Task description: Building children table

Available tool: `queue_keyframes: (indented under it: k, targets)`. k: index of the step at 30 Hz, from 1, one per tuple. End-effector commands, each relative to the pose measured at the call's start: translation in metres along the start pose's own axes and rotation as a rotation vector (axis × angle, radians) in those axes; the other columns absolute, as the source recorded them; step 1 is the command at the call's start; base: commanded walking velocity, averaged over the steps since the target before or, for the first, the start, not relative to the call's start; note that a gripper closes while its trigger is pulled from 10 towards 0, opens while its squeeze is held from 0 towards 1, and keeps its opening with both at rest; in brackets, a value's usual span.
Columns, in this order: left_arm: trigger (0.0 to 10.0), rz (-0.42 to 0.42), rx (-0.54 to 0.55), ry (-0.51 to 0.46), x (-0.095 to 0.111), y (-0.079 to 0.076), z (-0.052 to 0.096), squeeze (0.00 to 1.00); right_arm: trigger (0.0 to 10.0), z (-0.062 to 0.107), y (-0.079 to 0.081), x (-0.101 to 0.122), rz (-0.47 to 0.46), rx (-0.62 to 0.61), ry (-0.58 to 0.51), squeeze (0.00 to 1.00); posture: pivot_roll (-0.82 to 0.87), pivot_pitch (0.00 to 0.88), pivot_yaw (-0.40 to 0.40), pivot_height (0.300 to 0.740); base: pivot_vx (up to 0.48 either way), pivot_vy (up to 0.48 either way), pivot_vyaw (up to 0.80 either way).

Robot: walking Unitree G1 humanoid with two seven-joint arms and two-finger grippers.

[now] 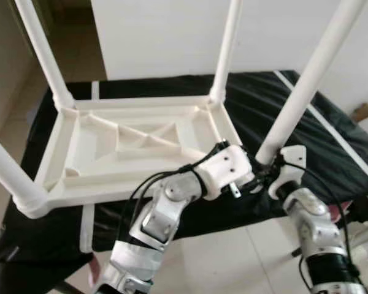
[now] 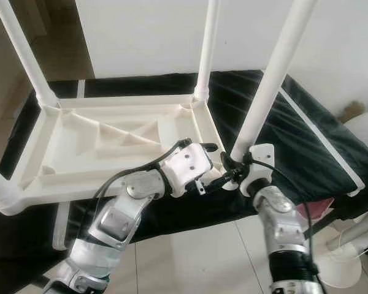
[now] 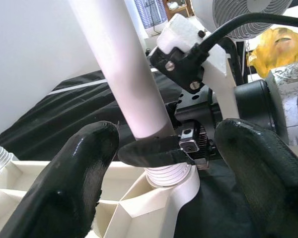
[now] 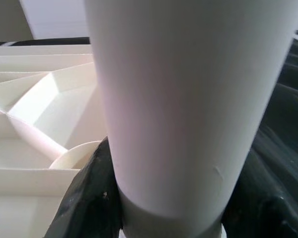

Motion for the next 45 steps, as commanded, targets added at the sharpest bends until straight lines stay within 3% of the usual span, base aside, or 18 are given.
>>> queue_keyframes:
  k: [1,8,11,12,13,14,19,30,31,39,40,41,42,45]
  targets:
    - [10.0,0.009,0.065,-0.012,0.0,0.003,0.001,0.0,10.0,0.006,0.0,-0.025,-0.059,-0.068,0.115,0.0,-0.03,0.032,-0.056,0.74,0.0,0.0,0.0]
    - [10.0,0.005,0.07,-0.006,-0.001,0.006,0.002,0.0,10.0,0.011,0.012,-0.017,-0.089,-0.232,0.113,0.0,-0.03,0.026,-0.056,0.74,0.0,0.0,0.0]
    - [10.0,0.005,0.07,-0.006,-0.001,0.006,0.002,0.0,10.0,0.011,0.013,-0.017,-0.097,-0.243,0.113,0.0,-0.03,0.026,-0.056,0.74,0.0,0.0,0.0]
    - [10.0,0.0,0.075,-0.005,-0.001,0.008,0.002,0.0,10.0,0.017,0.01,-0.02,-0.133,-0.353,0.139,0.0,-0.02,0.025,-0.058,0.74,0.0,0.0,0.0]
    - [10.0,0.0,0.075,-0.005,-0.001,0.008,0.002,0.0,10.0,0.017,0.01,-0.02,-0.133,-0.353,0.139,0.0,-0.02,0.025,-0.058,0.74,0.0,0.0,0.0]
    - [10.0,-0.003,0.078,-0.004,-0.001,0.009,0.002,0.0,10.0,0.022,0.009,-0.024,-0.152,-0.435,0.162,0.0,-0.02,0.024,-0.058,0.74,0.0,0.0,0.0]
    - [10.0,-0.001,0.079,-0.007,0.0,0.01,0.002,0.0,10.0,0.026,0.022,-0.021,-0.208,-0.462,0.162,0.0,-0.02,0.025,-0.055,0.74,0.0,0.0,0.0]
    - [10.0,0.004,0.081,-0.003,-0.001,0.01,0.004,0.0,10.0,0.024,0.023,-0.01,-0.199,-0.443,0.108,0.0,-0.02,0.042,-0.053,0.74,0.0,0.0,0.0]
    - [10.0,0.005,0.081,-0.002,-0.001,0.01,0.004,0.0,10.0,0.024,0.023,-0.007,-0.206,-0.44,0.09,1.0,-0.02,0.046,-0.054,0.74,0.0,0.0,0.0]
    - [10.0,0.011,0.085,-0.002,-0.002,0.009,0.006,0.0,10.0,0.021,0.019,0.007,-0.193,-0.387,0.018,1.0,-0.02,0.054,-0.051,0.74,0.0,0.0,0.0]
    - [10.0,0.011,0.084,-0.003,-0.001,0.009,0.006,0.0,10.0,0.019,0.016,0.007,-0.18,-0.37,0.015,0.1,-0.02,0.055,-0.051,0.74,0.0,0.0,0.0]
    - [10.0,0.011,0.084,-0.003,-0.001,0.009,0.006,0.0,10.0,0.019,0.016,0.007,-0.18,-0.37,0.015,0.1,-0.02,0.055,-0.051,0.74,0.0,0.0,0.0]
    - [10.0,0.01,0.084,-0.004,-0.001,0.009,0.006,0.0,10.0,0.019,0.014,0.007,-0.171,-0.359,0.012,0.0,-0.02,0.055,-0.051,0.74,0.0,0.0,0.0]
    - [10.0,0.011,0.083,-0.002,-0.002,0.009,0.005,0.0,10.0,0.016,0.012,0.009,-0.168,-0.306,-0.001,0.0,-0.02,0.055,-0.051,0.74,0.0,0.0,0.0]
Point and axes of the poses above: a point about 5 cm out from each wrist's last joint towards the gripper, its own z axis pointing back from the gripper into the wrist, its own x axis along the axis of the wrist's last joint, y = z × x, the point moved 4 cm from there along -z, pointing out of the wrist towards the gripper, and after that the axes turned 14 degrees about z, right-handed, at the moved point
